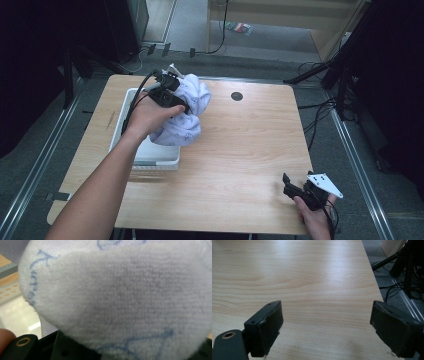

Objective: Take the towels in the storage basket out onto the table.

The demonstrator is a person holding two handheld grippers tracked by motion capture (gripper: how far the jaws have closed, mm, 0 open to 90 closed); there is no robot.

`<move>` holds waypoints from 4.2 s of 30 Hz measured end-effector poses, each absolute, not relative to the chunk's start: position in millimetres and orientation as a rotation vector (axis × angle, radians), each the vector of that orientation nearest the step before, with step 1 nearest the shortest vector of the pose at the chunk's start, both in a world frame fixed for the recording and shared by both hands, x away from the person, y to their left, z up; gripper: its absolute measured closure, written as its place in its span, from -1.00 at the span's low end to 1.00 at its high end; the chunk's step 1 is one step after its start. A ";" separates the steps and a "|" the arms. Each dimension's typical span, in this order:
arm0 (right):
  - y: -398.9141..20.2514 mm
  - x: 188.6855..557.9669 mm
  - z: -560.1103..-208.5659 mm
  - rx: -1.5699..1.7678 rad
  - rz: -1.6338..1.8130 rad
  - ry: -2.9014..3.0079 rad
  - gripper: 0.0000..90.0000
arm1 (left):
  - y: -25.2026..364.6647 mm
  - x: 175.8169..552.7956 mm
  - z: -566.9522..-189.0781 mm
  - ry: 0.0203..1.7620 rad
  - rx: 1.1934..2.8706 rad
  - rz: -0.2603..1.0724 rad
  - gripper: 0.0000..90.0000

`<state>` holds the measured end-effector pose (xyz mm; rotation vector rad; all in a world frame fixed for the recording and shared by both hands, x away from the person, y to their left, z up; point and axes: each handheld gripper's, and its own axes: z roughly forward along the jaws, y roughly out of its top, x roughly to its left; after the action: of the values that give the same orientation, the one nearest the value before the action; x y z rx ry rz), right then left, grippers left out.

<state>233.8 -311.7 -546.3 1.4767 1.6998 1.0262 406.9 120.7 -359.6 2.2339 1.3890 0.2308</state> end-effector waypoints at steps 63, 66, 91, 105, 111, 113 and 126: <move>-311.6 233.6 -546.2 1.475 1.032 1.695 -0.74 | 3.2 400.4 -409.8 1.214 2.371 0.120 0.11; -311.7 233.6 -546.2 1.476 1.032 1.695 -0.74 | -0.2 401.0 -415.7 1.213 2.374 0.105 0.11; -311.6 233.0 -546.1 1.476 1.035 1.691 -0.73 | -14.2 401.7 -454.8 1.214 2.366 -0.026 -0.27; -312.1 233.3 -546.3 1.476 1.040 1.689 -0.73 | -3.3 399.8 -438.9 1.208 2.384 0.065 -1.00; -311.9 233.4 -546.2 1.477 1.034 1.691 -0.73 | 8.5 399.2 -422.9 1.202 2.357 0.090 -1.00; -311.9 233.4 -546.2 1.477 1.034 1.691 -0.73 | 13.7 399.4 -418.2 1.208 2.348 0.105 -1.00; -311.7 233.7 -546.2 1.479 1.029 1.692 -0.73 | 64.0 401.6 -397.6 1.276 2.274 0.205 -1.00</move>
<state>233.7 -311.7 -546.2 1.4794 1.6917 1.0289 401.6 64.0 -397.6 2.2737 1.2764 0.2045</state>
